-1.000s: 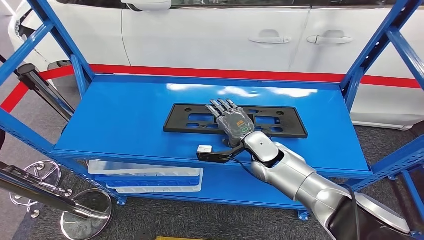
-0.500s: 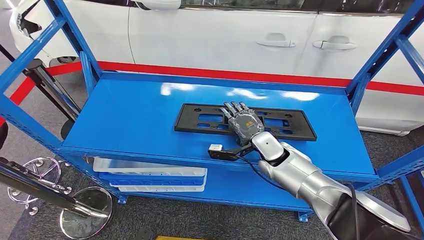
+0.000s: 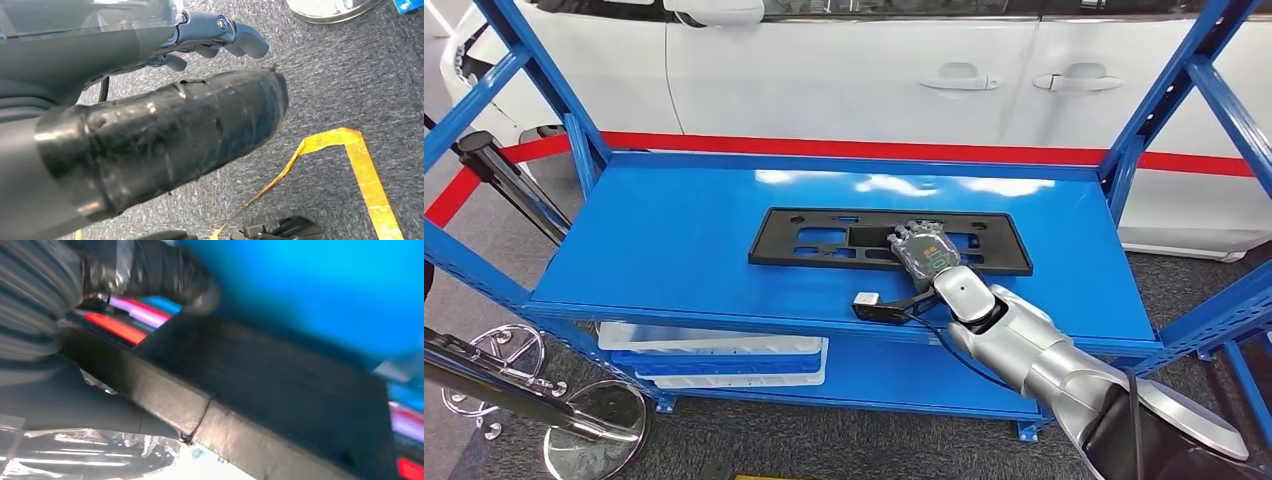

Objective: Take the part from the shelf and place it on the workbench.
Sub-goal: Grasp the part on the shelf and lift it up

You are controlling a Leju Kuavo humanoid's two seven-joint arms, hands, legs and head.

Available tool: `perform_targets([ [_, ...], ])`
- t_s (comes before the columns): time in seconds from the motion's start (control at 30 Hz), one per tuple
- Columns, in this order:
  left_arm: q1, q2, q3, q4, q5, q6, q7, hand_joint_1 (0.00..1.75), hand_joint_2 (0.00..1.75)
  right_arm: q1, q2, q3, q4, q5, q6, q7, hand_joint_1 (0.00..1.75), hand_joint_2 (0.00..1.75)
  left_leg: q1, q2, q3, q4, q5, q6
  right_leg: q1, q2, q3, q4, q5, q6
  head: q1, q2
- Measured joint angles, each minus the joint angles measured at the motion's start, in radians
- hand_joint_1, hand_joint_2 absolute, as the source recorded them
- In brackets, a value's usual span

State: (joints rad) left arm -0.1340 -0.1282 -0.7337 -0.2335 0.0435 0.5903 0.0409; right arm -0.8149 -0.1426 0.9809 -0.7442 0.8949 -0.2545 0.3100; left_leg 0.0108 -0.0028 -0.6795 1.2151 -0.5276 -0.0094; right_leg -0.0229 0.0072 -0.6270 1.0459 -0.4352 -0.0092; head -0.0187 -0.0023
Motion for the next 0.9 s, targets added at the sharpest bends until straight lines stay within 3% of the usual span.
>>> perform_targets([
  [0.07,-0.002,0.000,0.000,0.000,0.000,0.000,0.001,0.00,0.00,0.000,0.000,0.001,0.003,0.000,-0.001,-0.001,1.75,1.75,-0.004,-0.001,0.063,-0.128,0.048,0.011,0.002,0.001,0.001,0.000,0.001,0.005,0.000,0.000],
  [0.1,-0.003,0.000,-0.001,0.000,-0.001,0.001,0.002,0.00,0.00,0.000,0.000,0.001,0.005,-0.001,-0.002,-0.001,1.75,1.75,-0.006,-0.001,0.081,-0.167,0.057,0.016,0.003,0.001,0.000,0.000,0.003,0.009,0.001,0.000],
  [0.2,-0.002,0.000,-0.001,0.000,-0.002,0.002,0.003,0.00,0.00,0.000,0.000,0.001,0.008,-0.002,-0.005,-0.001,1.75,1.75,-0.009,-0.002,0.089,-0.190,0.063,0.027,0.004,0.001,-0.001,-0.007,0.008,0.028,0.001,0.000],
  [0.27,-0.003,0.000,-0.003,0.000,-0.003,0.002,0.003,0.00,0.00,0.000,-0.001,0.001,0.010,-0.002,-0.006,-0.003,1.75,1.75,-0.005,0.001,0.095,-0.204,0.073,0.039,0.004,0.000,-0.009,0.011,-0.009,0.037,0.003,0.000],
  [0.4,-0.006,0.000,-0.014,0.000,-0.003,0.003,0.005,0.00,0.00,0.006,-0.003,0.002,0.015,-0.007,-0.019,-0.015,1.75,1.75,-0.006,0.004,0.094,-0.210,0.079,0.050,0.004,-0.003,-0.105,0.218,-0.111,0.043,0.009,0.000],
  [0.43,-0.006,0.000,-0.017,0.000,-0.002,0.003,0.005,0.00,0.00,0.009,-0.003,0.002,0.016,-0.017,-0.028,-0.021,1.75,1.75,-0.006,0.004,0.094,-0.209,0.078,0.051,0.003,-0.003,-0.116,0.244,-0.112,0.045,0.009,0.000],
  [0.47,-0.006,0.000,-0.019,0.000,-0.001,0.003,0.006,0.00,0.00,0.011,-0.003,0.002,0.016,-0.036,-0.042,-0.034,1.75,1.75,-0.006,0.003,0.094,-0.206,0.075,0.051,0.002,-0.003,-0.110,0.232,-0.093,0.045,0.009,0.000],
  [0.53,-0.006,0.000,-0.023,0.000,0.003,0.005,0.006,0.00,0.00,0.014,-0.003,-0.004,0.013,-0.096,-0.082,-0.071,1.75,1.75,-0.005,0.001,0.095,-0.196,0.068,0.047,0.001,-0.004,-0.056,0.125,-0.032,0.043,0.009,0.000],
  [0.6,-0.006,0.000,-0.024,0.000,0.007,0.010,0.000,0.00,0.87,0.016,-0.002,-0.016,0.001,-0.169,-0.134,-0.117,1.75,1.75,-0.008,-0.001,0.089,-0.184,0.059,0.038,0.004,-0.003,-0.008,0.027,-0.005,0.037,0.010,0.000],
  [0.67,-0.004,0.000,-0.026,0.000,0.007,0.026,-0.017,0.00,1.75,0.022,-0.001,-0.036,-0.030,-0.242,-0.192,-0.167,1.75,1.75,-0.010,0.001,0.085,-0.179,0.057,0.029,0.009,-0.001,0.002,0.006,-0.009,0.028,0.009,0.000],
  [0.77,-0.001,0.001,-0.030,0.000,0.008,0.068,-0.045,0.00,1.75,0.031,-0.005,-0.071,-0.096,-0.325,-0.261,-0.214,1.75,1.75,-0.005,0.003,0.079,-0.159,0.039,0.014,0.006,0.003,0.006,0.000,-0.006,0.010,0.006,0.000],
  [0.8,0.000,0.001,-0.031,0.000,0.005,0.079,-0.058,0.00,1.75,0.034,-0.008,-0.081,-0.123,-0.342,-0.280,-0.221,1.75,1.75,-0.004,0.003,0.064,-0.123,0.017,0.008,0.003,0.003,0.008,-0.003,-0.004,0.005,0.005,0.000],
  [0.9,0.000,0.006,-0.013,0.000,-0.066,0.091,-0.098,0.00,1.75,0.062,-0.022,-0.109,-0.220,-0.369,-0.326,-0.233,1.75,1.75,0.000,0.003,-0.020,0.049,-0.061,-0.003,0.004,0.003,0.008,-0.003,-0.004,-0.002,0.001,0.000],
])
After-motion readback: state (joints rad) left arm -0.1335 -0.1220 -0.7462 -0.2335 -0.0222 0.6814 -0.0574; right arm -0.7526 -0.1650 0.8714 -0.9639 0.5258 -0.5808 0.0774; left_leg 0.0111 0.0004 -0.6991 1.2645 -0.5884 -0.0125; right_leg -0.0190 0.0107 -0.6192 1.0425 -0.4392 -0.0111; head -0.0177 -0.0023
